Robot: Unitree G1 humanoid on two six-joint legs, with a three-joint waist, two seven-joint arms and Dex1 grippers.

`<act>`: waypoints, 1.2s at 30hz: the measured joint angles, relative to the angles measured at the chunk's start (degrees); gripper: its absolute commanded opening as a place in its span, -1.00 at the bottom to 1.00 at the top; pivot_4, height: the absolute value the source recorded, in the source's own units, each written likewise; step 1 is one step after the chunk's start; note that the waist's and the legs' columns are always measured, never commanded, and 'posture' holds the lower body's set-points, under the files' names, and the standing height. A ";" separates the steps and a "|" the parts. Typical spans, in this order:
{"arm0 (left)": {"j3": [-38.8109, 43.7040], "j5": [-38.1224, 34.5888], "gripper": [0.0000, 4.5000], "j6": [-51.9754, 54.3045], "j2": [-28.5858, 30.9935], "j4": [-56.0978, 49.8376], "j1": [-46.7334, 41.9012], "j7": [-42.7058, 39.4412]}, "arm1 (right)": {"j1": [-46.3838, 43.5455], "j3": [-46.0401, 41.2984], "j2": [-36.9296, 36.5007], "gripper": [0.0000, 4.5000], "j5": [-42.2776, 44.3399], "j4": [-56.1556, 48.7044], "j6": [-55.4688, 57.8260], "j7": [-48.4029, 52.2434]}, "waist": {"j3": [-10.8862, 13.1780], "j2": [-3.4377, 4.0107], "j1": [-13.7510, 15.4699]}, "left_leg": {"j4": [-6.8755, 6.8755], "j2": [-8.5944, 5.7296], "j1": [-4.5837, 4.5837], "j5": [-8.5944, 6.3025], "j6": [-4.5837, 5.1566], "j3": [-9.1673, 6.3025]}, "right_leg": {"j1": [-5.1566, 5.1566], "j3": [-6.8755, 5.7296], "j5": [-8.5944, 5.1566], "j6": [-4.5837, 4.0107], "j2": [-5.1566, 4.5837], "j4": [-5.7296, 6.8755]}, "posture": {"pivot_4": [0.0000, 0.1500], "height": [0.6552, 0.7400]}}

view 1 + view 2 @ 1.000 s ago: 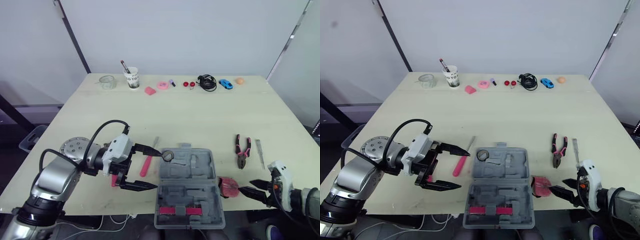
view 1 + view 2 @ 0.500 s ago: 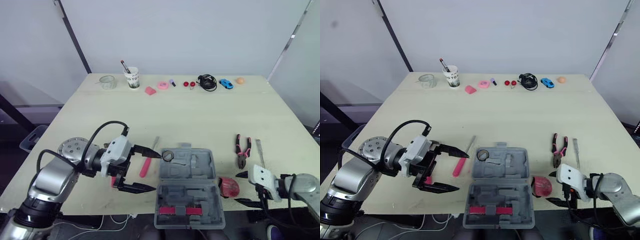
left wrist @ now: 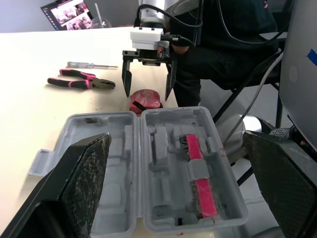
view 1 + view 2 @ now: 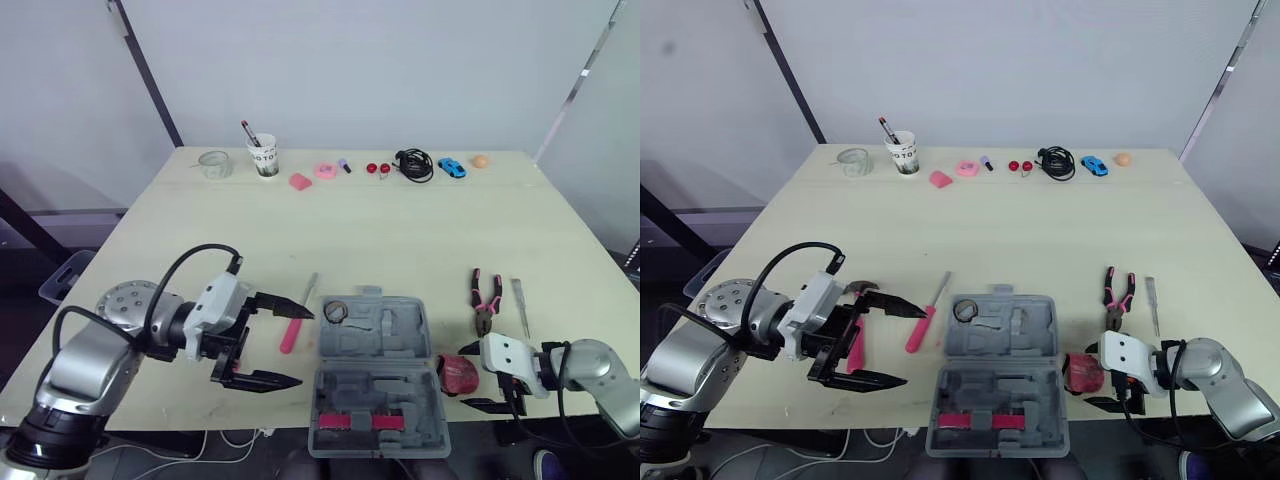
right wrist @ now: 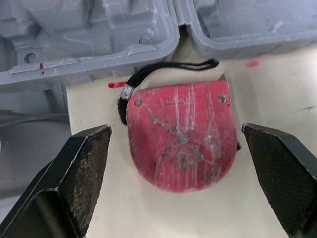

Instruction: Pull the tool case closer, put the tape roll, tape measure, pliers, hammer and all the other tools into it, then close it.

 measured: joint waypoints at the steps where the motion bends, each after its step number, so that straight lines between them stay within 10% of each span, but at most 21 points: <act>1: 0.06 -0.04 1.00 -0.01 0.00 0.00 0.11 -0.04 | -0.07 0.00 0.03 0.98 -0.03 0.00 0.00 0.01 | 0.00 0.00 0.00 | 0.00 0.00 0.00 0.00 0.00 0.02 | 0.00 0.02 0.00 0.00 0.00 0.00 | 1.00 1.00; 36: 1.63 -0.29 1.00 -7.46 0.23 4.33 2.96 -3.23 | -4.06 1.88 4.24 0.98 -4.62 9.60 -6.63 1.10 | -0.20 -0.35 -0.24 | -0.01 0.06 0.54 0.00 0.00 0.48 | 0.05 0.50 -0.02 -0.02 0.05 0.41 | 1.00 1.00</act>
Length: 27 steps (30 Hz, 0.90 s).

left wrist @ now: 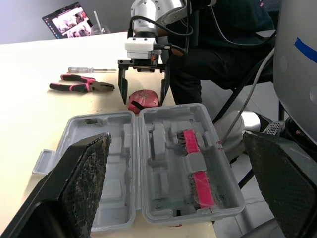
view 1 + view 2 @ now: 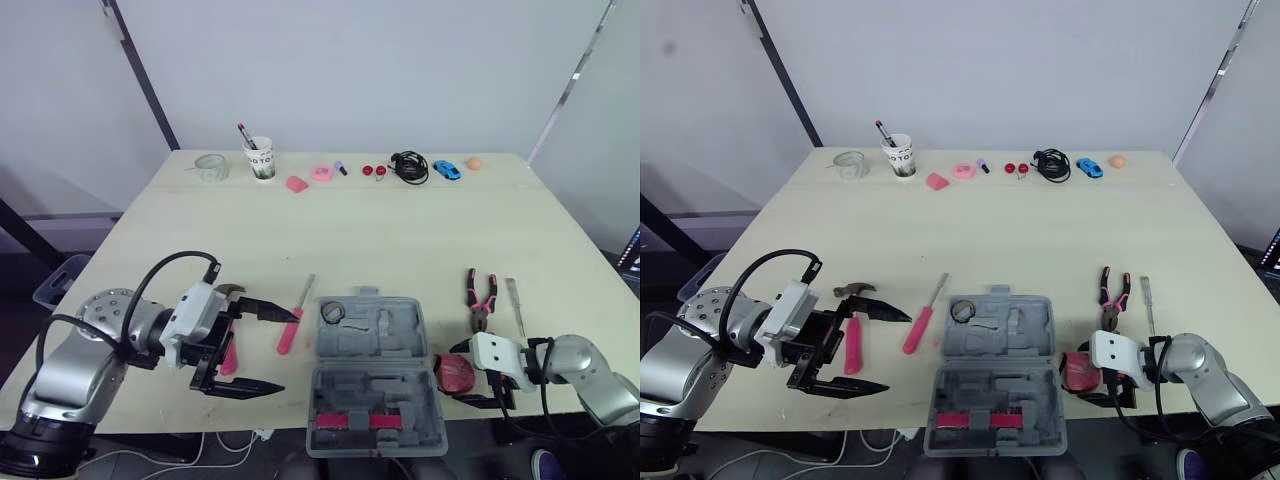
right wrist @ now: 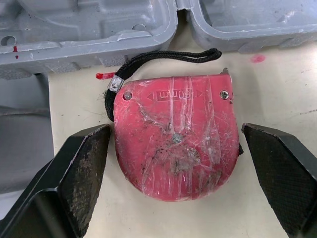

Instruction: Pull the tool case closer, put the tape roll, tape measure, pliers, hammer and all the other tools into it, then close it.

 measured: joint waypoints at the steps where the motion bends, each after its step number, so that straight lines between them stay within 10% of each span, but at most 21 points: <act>1: -0.03 0.01 1.00 -0.10 0.00 0.13 0.00 -0.01 | 0.01 0.02 0.07 0.75 0.01 0.43 -0.57 -0.01 | -0.01 -0.02 0.00 | 0.00 0.00 0.03 0.00 0.00 0.03 | 0.00 0.03 0.00 0.00 0.00 0.03 | 1.00 1.00; 4: -0.19 0.06 1.00 -0.49 0.00 0.49 0.01 -0.06 | 0.32 0.07 0.27 0.29 0.00 0.95 -1.76 0.10 | -0.02 -0.05 0.00 | 0.00 0.01 0.11 0.00 0.00 0.13 | 0.00 0.12 -0.01 0.01 0.00 0.10 | 1.00 1.00; 27: -0.38 0.10 1.00 -1.12 -0.85 1.24 0.24 0.28 | -3.84 -2.36 -6.72 0.30 2.24 -9.54 15.52 2.91 | 0.16 0.24 -0.04 | -0.02 0.04 0.10 -0.01 0.00 0.29 | -0.12 0.24 0.00 0.00 -0.01 0.15 | 1.00 1.00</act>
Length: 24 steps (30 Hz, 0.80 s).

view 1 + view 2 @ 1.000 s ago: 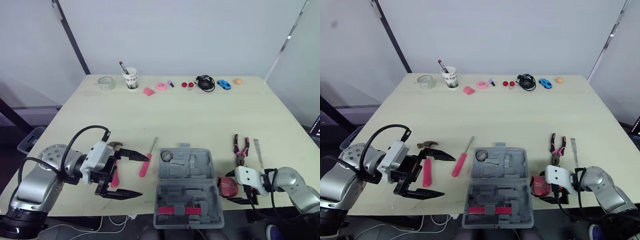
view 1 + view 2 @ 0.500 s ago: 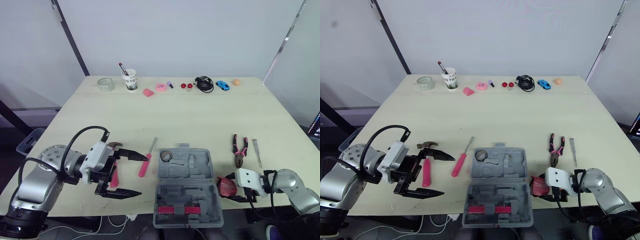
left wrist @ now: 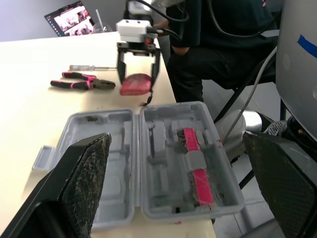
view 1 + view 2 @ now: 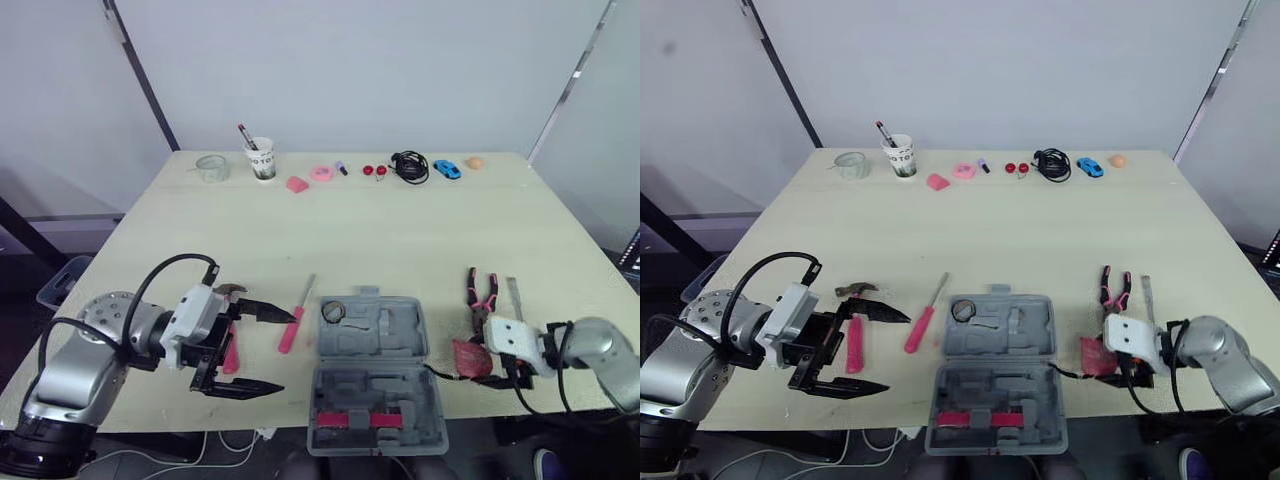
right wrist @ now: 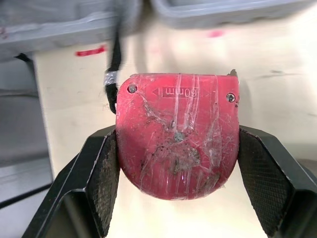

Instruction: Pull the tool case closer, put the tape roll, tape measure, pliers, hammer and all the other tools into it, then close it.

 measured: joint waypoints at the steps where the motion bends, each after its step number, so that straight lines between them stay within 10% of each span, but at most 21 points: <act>1: 0.01 -0.04 1.00 0.05 -0.19 -0.02 -0.06 0.12 | -1.04 0.12 0.01 0.30 0.18 -0.89 1.68 0.37 | 0.01 0.02 -0.07 | -0.01 0.00 -0.01 0.00 0.00 0.02 | -0.03 0.01 0.00 0.00 0.00 0.00 | 1.00 1.00; 24: 6.09 -1.84 1.00 6.45 -2.82 -4.73 6.63 13.84 | -36.47 26.26 14.59 0.30 -15.63 -0.66 30.00 4.27 | 0.08 0.04 0.20 | -0.15 -0.01 -0.15 0.00 -0.01 0.06 | -0.21 -0.05 0.01 -0.05 -0.05 -0.04 | 1.00 1.00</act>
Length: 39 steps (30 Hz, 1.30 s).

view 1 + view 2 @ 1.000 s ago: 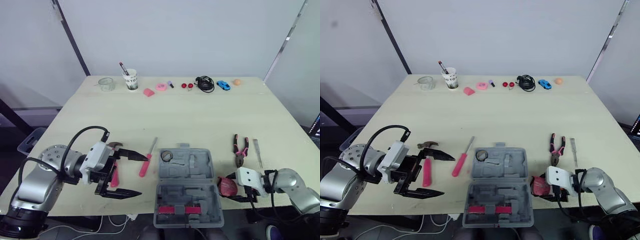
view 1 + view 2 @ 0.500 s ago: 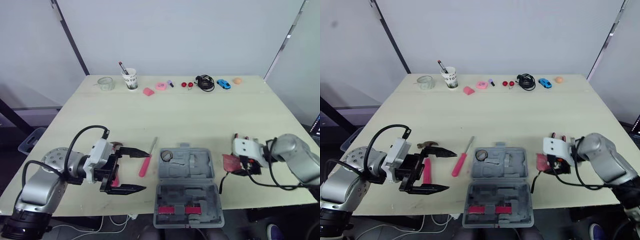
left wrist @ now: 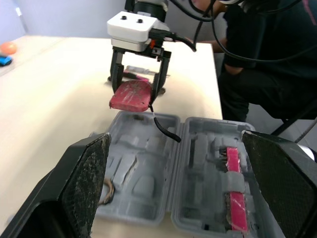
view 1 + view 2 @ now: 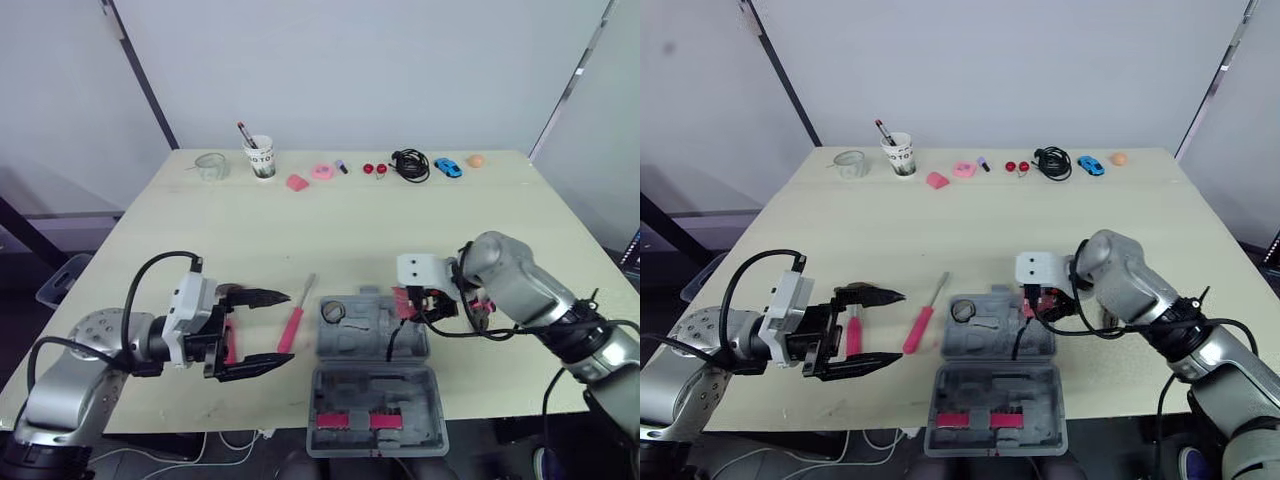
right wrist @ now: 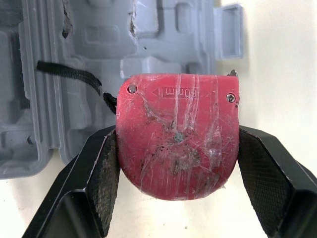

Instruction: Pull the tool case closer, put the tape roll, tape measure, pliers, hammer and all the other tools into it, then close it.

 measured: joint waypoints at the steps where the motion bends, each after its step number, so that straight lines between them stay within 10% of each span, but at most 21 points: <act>1: 0.09 0.02 1.00 0.00 0.00 0.00 0.05 0.10 | -0.08 0.23 0.14 0.30 -0.17 0.21 0.00 -0.02 | 0.00 0.00 0.00 | 0.00 0.00 0.00 0.00 0.00 0.00 | 0.00 -0.01 0.00 0.00 0.00 0.00 | 1.00 1.00; 30: 0.84 0.50 1.00 0.32 0.12 -0.53 1.97 1.97 | -1.18 7.76 8.92 0.30 -10.15 12.18 -4.44 -2.79 | -0.01 -0.02 -1.48 | -0.08 -0.01 0.02 0.00 -0.02 0.02 | -0.02 -0.01 0.00 -0.01 -0.02 -0.01 | 1.00 1.00; 34: 0.82 0.49 1.00 0.99 0.27 -1.12 1.87 1.95 | -0.88 7.65 8.94 0.98 -10.27 12.96 -6.25 -3.27 | -0.02 -0.03 -1.51 | -0.09 -0.01 0.03 0.00 -0.02 0.01 | -0.02 -0.02 0.00 -0.01 -0.02 -0.01 | 1.00 1.00; 39: 0.78 0.48 1.00 1.30 0.32 -1.16 1.76 1.86 | 0.35 6.33 8.94 0.98 -10.25 12.42 -5.31 -3.75 | -0.02 -0.03 -1.51 | -0.09 0.00 0.05 0.00 -0.02 0.02 | -0.02 0.00 0.00 -0.01 -0.02 0.00 | 1.00 1.00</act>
